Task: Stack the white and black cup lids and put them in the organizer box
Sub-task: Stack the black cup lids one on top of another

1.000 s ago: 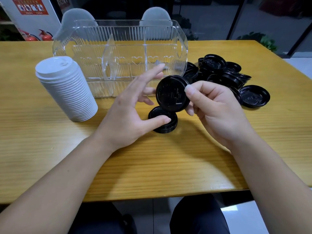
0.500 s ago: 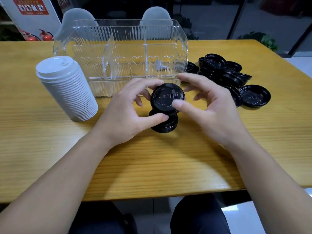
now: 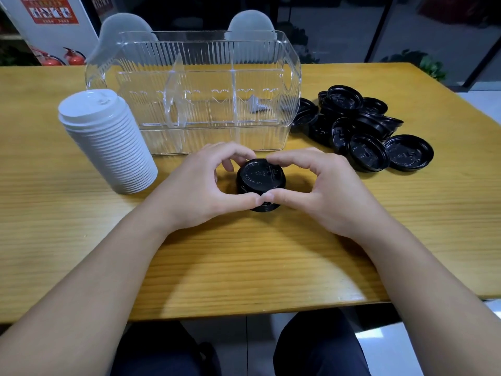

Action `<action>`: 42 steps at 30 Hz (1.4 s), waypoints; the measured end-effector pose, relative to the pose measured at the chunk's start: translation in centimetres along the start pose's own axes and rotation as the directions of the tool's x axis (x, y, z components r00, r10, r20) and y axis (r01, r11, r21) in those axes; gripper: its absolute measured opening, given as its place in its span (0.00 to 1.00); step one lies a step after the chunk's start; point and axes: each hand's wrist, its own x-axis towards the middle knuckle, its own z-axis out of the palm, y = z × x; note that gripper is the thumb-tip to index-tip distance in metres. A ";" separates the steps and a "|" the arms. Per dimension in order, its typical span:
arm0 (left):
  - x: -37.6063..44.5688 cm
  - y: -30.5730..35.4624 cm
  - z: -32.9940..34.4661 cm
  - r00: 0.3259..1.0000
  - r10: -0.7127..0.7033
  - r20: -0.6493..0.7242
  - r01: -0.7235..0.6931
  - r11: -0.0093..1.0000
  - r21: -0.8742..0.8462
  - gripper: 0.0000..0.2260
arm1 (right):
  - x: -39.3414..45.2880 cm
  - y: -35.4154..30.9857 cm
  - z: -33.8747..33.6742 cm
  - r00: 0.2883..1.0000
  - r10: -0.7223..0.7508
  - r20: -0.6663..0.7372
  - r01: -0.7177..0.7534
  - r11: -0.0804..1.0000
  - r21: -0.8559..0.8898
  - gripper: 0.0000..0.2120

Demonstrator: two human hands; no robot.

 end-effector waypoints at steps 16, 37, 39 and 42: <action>0.0 -0.4 0.1 0.998 -0.018 0.065 0.016 0.999 0.038 0.27 | 0.2 0.3 -0.4 0.999 0.021 0.025 -0.020 1.000 -0.022 0.26; -0.2 0.1 1.1 0.999 -0.009 0.030 0.009 1.000 0.018 0.29 | 0.3 1.2 0.0 0.996 0.044 0.076 -0.055 0.988 0.144 0.28; -0.1 0.2 1.1 0.999 -0.007 0.033 0.006 1.000 0.018 0.29 | 0.2 1.0 0.0 0.996 0.064 0.058 -0.070 0.992 0.103 0.31; 0.1 0.6 1.0 0.999 -0.015 0.045 0.015 1.000 0.008 0.28 | 0.1 0.8 0.0 0.997 0.049 0.058 -0.053 0.996 0.076 0.28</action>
